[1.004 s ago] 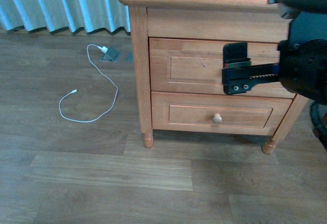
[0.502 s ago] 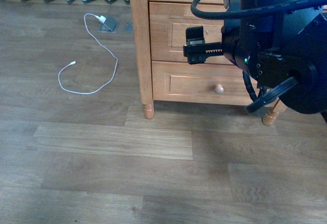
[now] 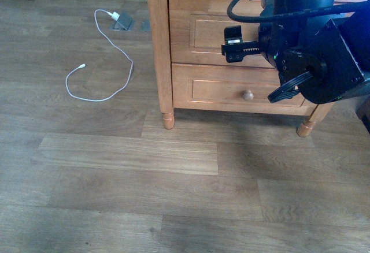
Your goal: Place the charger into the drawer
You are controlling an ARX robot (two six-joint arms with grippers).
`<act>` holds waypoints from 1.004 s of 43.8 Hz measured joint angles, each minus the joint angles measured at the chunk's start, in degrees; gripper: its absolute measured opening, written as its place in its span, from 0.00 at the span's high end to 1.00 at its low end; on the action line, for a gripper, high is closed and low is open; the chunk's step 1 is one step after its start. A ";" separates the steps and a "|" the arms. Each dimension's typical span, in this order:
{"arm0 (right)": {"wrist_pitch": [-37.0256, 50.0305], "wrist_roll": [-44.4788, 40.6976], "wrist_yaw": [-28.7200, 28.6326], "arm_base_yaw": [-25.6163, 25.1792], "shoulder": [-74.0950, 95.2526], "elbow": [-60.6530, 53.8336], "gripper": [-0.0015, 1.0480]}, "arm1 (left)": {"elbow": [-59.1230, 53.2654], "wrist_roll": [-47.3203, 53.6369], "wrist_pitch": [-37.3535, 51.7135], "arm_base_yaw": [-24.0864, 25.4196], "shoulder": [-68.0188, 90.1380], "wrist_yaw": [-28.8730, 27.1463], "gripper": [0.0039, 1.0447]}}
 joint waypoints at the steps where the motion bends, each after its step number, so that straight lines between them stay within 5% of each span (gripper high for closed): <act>1: 0.00 -0.09 0.02 -0.17 0.37 0.15 0.08 | 0.00 0.00 0.00 0.00 0.00 0.00 0.06; 44: 0.24 -1.07 0.48 -0.81 2.32 1.95 0.09 | 0.00 0.00 0.00 0.00 -0.02 0.00 0.06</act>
